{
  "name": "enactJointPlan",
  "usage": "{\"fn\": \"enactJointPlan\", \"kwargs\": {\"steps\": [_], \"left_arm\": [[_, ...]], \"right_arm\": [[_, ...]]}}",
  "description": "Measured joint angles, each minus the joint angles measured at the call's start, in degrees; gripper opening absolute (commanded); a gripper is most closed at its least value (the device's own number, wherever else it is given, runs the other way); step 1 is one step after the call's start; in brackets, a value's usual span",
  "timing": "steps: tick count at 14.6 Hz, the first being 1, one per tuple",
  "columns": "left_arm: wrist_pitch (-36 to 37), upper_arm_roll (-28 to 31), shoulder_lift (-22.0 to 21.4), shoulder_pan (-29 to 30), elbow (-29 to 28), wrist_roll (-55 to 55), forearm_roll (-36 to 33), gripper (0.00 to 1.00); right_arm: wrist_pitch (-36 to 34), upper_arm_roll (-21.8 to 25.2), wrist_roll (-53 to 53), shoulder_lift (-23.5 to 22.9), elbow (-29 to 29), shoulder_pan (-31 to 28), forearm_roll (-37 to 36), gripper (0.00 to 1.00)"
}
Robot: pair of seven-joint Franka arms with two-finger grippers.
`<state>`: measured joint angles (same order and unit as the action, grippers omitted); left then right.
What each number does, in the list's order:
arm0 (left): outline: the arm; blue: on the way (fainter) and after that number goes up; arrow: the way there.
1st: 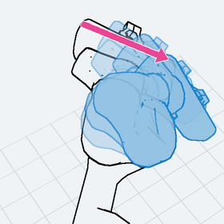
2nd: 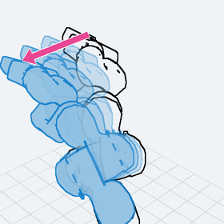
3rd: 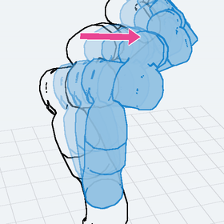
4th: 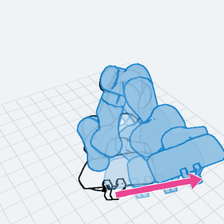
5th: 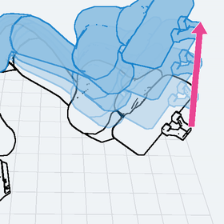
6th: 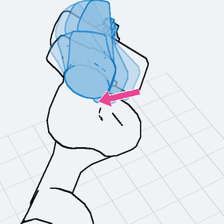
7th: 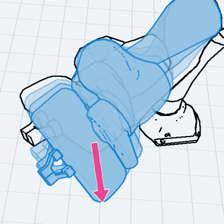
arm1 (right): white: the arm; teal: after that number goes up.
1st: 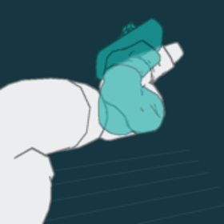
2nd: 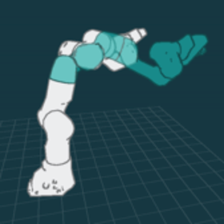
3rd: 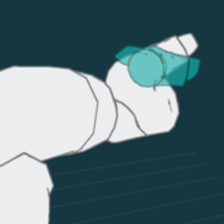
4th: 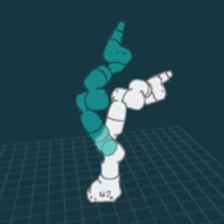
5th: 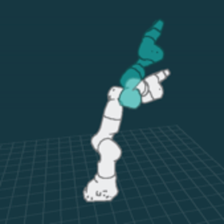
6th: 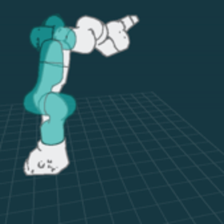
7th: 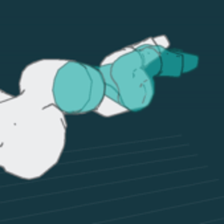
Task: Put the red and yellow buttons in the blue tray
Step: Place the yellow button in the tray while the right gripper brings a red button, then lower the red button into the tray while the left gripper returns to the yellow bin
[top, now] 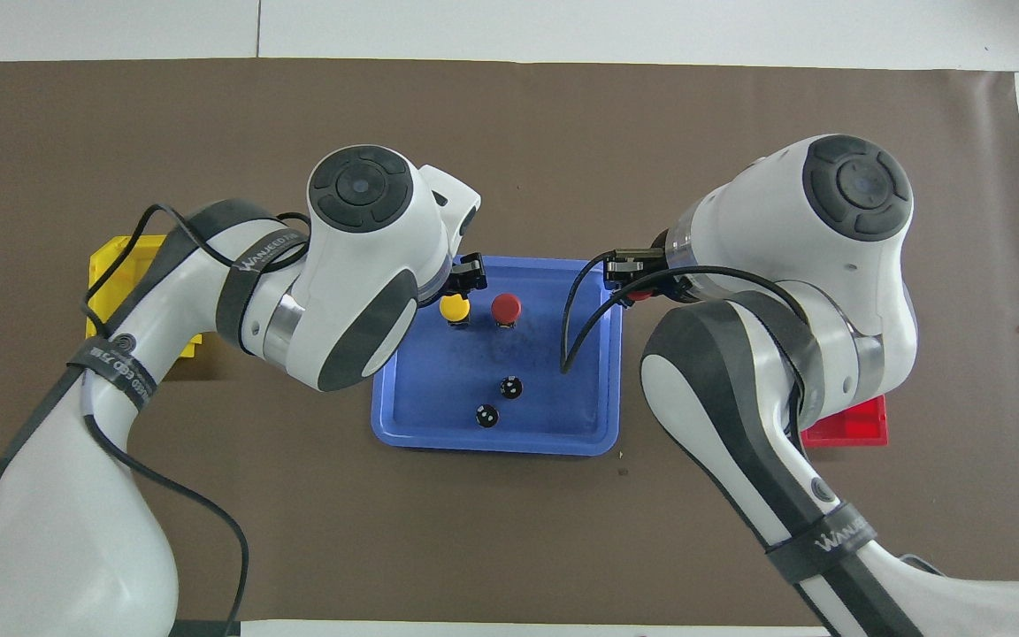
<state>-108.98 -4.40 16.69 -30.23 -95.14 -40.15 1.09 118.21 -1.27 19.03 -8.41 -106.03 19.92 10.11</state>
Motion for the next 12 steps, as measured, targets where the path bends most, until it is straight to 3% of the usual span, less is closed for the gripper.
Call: {"fn": "enactJointPlan", "kwargs": {"steps": [7,12], "left_arm": [[16.6,0.6,-11.1,14.8,0.9,25.5,-0.1,1.00],[21.5,0.9,-16.7,26.6,1.0,41.1,-0.1,1.00]], "right_arm": [[4.7,0.0,-3.8,-2.4,-2.7,5.4,-0.1,0.17],[6.8,0.4,-13.8,-3.7,-5.4,5.3,-0.1,0.17]]}}
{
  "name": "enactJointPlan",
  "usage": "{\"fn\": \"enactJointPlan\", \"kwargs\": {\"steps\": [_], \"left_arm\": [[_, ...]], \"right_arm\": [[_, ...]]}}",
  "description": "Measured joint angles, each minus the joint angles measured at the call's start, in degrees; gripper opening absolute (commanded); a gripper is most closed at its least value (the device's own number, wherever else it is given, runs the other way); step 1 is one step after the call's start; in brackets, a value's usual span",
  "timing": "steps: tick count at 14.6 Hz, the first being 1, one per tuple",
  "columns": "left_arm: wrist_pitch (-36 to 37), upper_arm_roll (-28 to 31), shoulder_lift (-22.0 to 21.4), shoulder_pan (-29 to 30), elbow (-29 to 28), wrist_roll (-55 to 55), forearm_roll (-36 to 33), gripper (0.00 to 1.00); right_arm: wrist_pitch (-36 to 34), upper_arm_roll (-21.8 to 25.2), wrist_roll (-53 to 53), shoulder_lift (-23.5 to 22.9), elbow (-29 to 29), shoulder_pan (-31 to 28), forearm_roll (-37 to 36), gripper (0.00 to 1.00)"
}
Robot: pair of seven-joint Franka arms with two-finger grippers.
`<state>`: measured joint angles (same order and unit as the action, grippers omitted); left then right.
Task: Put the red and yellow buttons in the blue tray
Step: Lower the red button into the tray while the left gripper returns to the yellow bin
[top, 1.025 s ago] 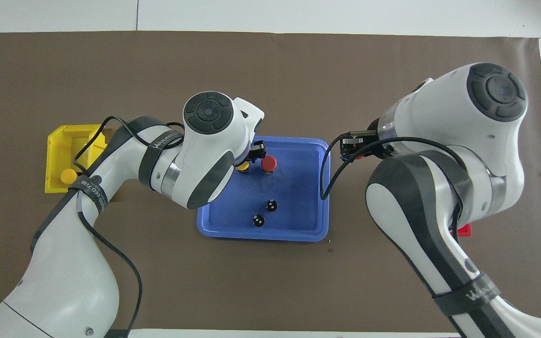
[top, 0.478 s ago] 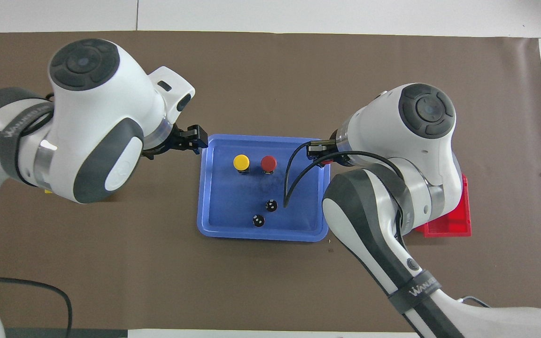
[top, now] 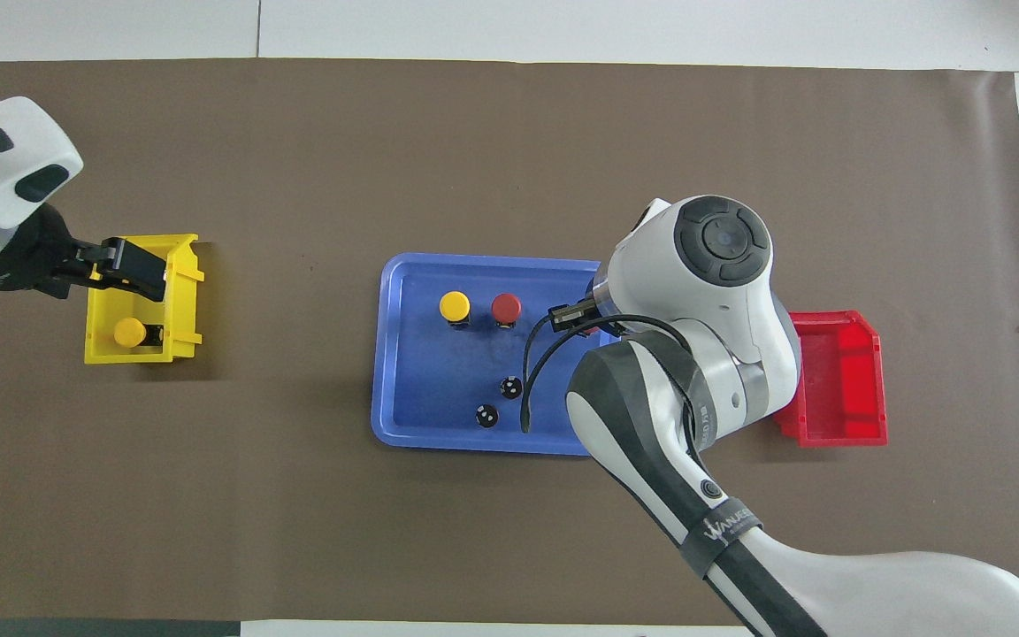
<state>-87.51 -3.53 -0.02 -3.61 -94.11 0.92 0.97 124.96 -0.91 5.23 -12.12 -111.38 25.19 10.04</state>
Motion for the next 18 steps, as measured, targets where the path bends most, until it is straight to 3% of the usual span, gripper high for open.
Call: {"fn": "enactJointPlan", "kwargs": {"steps": [4,6,7,8,14,18], "left_arm": [[-1.1,0.1,-1.0,4.1,-0.6,6.3,0.0,1.00],[-7.3,0.0,-1.7,4.3,-4.5,6.3,0.0,1.00],[-10.7,0.0,-1.9,4.3,-7.3,6.3,0.0,0.98],[-13.7,0.0,-1.9,4.6,-9.7,6.3,0.0,0.93],[-28.0,0.0,0.1,8.8,-19.7,6.8,0.0,0.68],[-34.0,0.0,1.8,9.5,-24.4,6.1,0.0,0.61]], "right_arm": [[1.8,-0.1,-0.8,-0.8,-1.2,0.4,0.0,0.19],[2.8,-0.2,-0.9,-1.6,-1.4,1.1,0.0,0.28],[3.8,-0.2,-0.9,-2.1,-1.4,1.5,0.0,0.59],[4.7,-0.2,-0.9,-2.7,-1.4,1.8,0.0,1.00],[2.2,0.5,-0.9,-3.0,2.5,1.3,-1.2,1.00],[-16.0,1.2,-0.9,-1.9,17.6,-5.0,-5.9,1.00]]}}
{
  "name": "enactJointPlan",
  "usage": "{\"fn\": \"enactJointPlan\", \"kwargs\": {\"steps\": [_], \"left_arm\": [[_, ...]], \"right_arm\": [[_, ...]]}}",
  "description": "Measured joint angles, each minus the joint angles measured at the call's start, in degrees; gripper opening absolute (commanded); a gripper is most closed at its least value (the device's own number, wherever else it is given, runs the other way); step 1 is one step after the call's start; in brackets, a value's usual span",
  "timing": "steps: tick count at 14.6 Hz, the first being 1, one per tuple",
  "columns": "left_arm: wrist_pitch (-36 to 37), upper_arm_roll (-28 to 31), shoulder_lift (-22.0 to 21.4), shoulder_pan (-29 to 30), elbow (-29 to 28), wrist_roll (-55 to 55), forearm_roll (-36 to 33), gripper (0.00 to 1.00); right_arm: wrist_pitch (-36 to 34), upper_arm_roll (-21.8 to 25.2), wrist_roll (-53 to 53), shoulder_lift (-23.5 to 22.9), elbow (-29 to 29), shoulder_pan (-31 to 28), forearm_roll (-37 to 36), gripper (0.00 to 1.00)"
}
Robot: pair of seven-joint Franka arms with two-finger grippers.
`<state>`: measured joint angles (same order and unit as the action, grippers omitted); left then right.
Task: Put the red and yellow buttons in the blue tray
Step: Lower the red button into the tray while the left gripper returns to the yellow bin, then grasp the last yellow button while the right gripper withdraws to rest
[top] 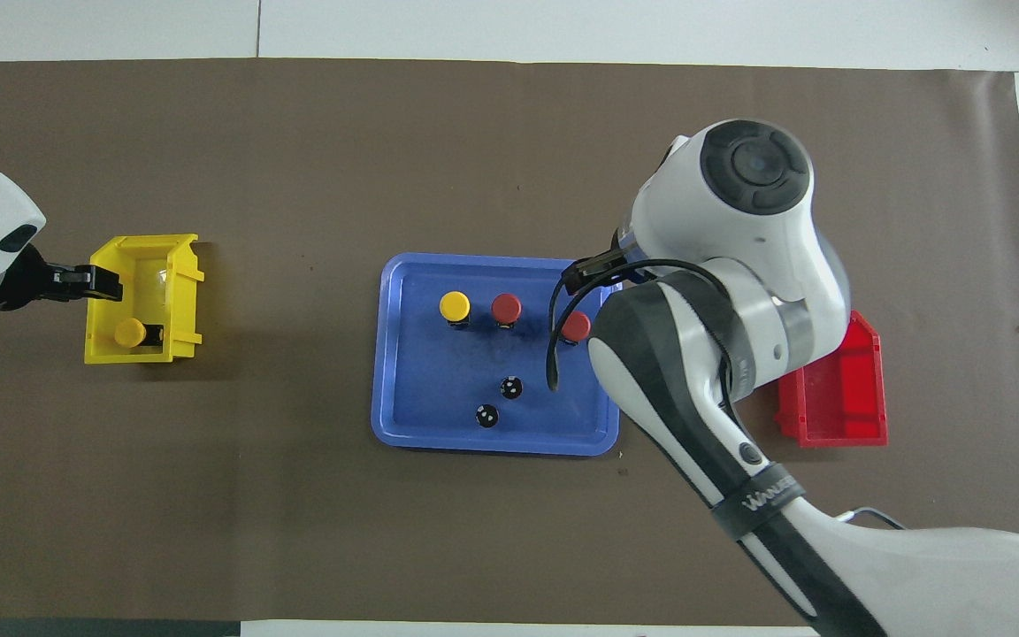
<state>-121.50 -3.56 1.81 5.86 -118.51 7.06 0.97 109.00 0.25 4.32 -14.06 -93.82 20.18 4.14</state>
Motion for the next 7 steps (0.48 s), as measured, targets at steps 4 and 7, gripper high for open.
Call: {"fn": "enactJointPlan", "kwargs": {"steps": [4,7], "left_arm": [[-3.0,-0.2,0.0,0.0,-4.2,-0.6,0.0,0.61],[-5.3,-0.2,0.0,0.0,-6.7,-0.6,0.0,0.61]], "right_arm": [[-8.4,0.2,-0.3,2.0,6.7,-8.1,-0.1,1.00],[-13.1,0.6,-0.3,3.8,8.9,-10.5,-1.0,1.00]]}}
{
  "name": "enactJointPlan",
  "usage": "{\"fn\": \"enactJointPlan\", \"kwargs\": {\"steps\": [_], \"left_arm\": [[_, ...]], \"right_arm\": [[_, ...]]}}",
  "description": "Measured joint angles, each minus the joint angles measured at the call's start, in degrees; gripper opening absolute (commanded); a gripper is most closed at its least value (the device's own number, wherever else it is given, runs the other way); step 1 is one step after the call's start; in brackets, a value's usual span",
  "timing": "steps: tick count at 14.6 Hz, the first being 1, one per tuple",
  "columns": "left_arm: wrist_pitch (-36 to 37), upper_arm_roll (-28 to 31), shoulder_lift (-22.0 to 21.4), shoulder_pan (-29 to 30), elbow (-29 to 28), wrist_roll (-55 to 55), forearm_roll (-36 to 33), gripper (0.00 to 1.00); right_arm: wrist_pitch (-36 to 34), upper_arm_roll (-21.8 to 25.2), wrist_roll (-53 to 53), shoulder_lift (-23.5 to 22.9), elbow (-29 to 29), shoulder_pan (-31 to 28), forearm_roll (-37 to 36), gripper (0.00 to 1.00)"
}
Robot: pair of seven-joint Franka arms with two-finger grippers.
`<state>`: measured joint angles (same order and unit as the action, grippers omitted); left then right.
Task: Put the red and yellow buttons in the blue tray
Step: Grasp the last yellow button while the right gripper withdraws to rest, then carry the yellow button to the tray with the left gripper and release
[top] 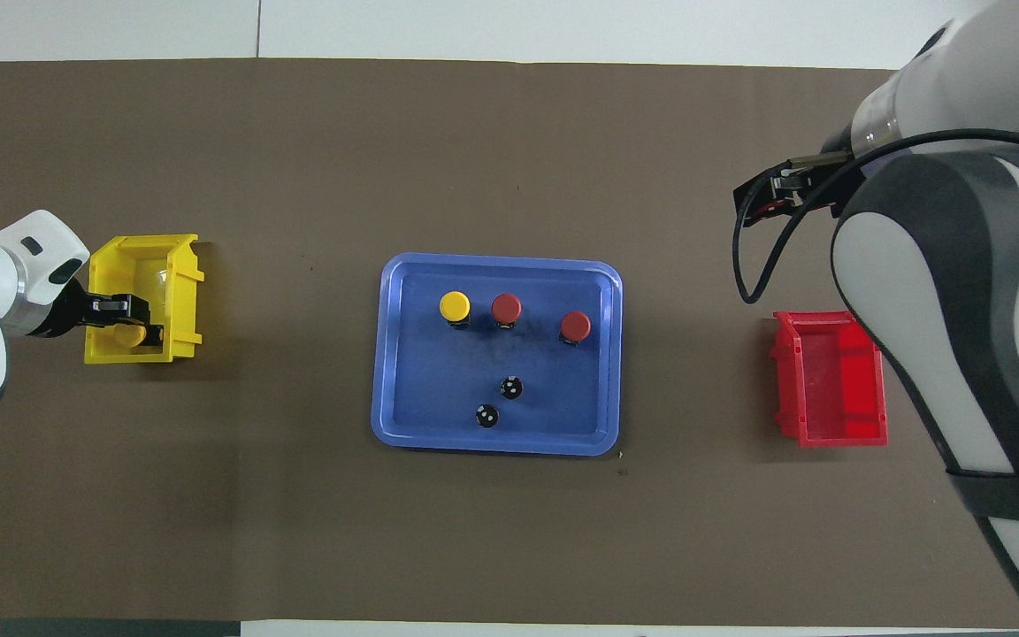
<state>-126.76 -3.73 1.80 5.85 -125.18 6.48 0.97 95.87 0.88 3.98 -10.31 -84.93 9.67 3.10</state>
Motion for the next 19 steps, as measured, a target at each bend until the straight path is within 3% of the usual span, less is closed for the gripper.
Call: {"fn": "enactJointPlan", "kwargs": {"steps": [3,4,6,11,16,19], "left_arm": [[-1.6,0.0,-0.1,0.0,-1.7,0.0,0.0,0.59],[-2.0,0.0,-0.1,0.0,-2.2,-0.1,0.0,0.51],[-2.2,0.0,-0.2,0.0,-2.8,-0.2,0.0,0.02],[-1.7,0.0,-0.2,0.0,0.2,-0.2,0.0,0.01],[17.9,-0.8,-0.6,-0.8,19.0,-4.4,0.0,0.02],[20.7,-1.5,-0.5,-10.1,21.6,-19.1,0.1,0.01]], "right_arm": [[-7.0,0.4,-0.2,4.6,0.9,-4.9,-2.1,1.00],[-9.3,0.5,-1.7,6.3,0.8,-7.1,-2.2,1.00],[-10.9,0.6,-5.2,8.3,-0.5,-10.6,-2.2,1.00],[-10.8,0.4,-6.2,9.1,-3.8,-11.4,-2.3,1.00],[-10.8,0.3,-6.2,9.2,-4.4,-11.3,-2.3,1.00],[-10.8,0.3,-6.2,9.2,-4.4,-11.3,-2.3,1.00]]}}
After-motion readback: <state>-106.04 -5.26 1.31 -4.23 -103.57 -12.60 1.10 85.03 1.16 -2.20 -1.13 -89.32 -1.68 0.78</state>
